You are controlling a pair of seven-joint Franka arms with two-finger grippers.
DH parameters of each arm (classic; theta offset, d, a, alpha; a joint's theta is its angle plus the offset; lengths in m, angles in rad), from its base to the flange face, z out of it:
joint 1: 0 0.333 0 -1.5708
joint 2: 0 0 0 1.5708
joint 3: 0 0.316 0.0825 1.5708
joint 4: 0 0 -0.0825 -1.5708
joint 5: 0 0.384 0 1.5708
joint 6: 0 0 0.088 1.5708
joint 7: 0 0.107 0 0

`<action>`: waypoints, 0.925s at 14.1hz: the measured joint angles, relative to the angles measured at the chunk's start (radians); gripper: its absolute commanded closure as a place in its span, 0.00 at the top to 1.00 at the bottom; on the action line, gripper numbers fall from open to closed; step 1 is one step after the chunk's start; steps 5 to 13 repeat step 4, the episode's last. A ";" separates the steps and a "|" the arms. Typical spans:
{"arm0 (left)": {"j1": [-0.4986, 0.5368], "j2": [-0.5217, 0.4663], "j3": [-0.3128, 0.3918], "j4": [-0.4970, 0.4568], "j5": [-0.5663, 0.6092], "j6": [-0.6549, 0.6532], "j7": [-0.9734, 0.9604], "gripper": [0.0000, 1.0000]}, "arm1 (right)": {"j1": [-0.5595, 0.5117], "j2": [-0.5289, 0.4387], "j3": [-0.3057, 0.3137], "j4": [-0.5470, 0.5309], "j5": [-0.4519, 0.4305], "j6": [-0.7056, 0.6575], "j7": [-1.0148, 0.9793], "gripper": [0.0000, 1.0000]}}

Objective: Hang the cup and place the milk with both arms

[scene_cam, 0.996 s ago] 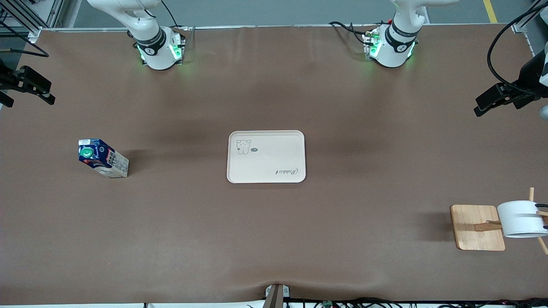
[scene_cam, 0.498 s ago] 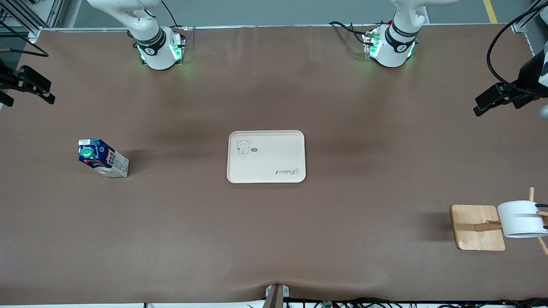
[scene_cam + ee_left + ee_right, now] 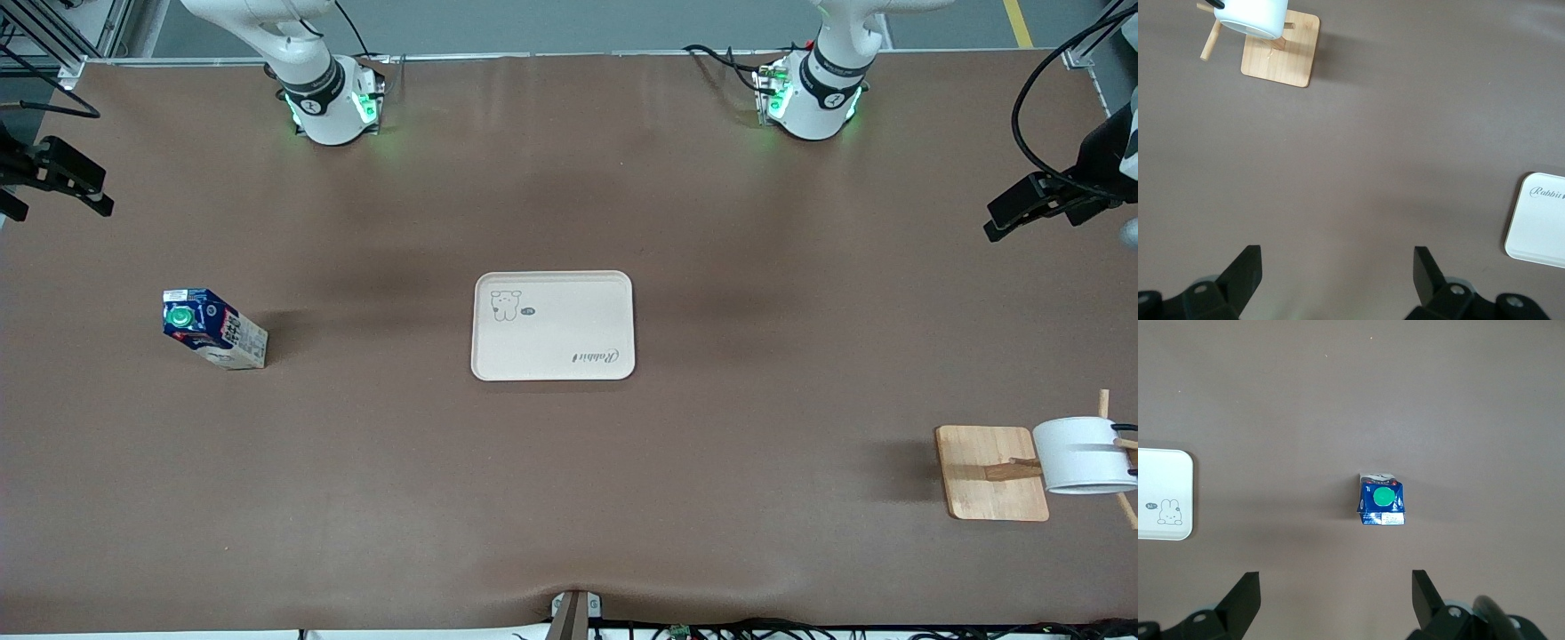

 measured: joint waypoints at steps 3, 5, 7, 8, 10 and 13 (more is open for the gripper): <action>0.000 0.000 0.000 0.000 0.000 -0.001 0.000 1.00 | 0.000 0.000 0.000 0.000 0.000 0.000 0.000 1.00; 0.000 0.000 0.000 0.000 0.000 -0.003 0.000 1.00 | 0.000 0.000 0.000 0.000 0.000 0.000 0.000 1.00; 0.000 0.000 0.000 0.000 0.000 -0.003 0.000 1.00 | 0.000 0.000 0.000 0.000 0.000 0.000 0.000 1.00; 0.000 0.000 0.000 0.000 0.000 -0.003 0.000 1.00 | 0.000 0.000 0.000 0.000 0.000 0.000 0.000 1.00; 0.000 0.000 0.000 0.000 0.000 -0.003 0.000 1.00 | 0.000 0.000 0.000 0.000 0.000 0.000 0.000 1.00; 0.000 0.000 0.000 0.000 0.000 -0.003 0.000 1.00 | 0.000 0.000 0.000 0.000 0.000 0.000 0.000 1.00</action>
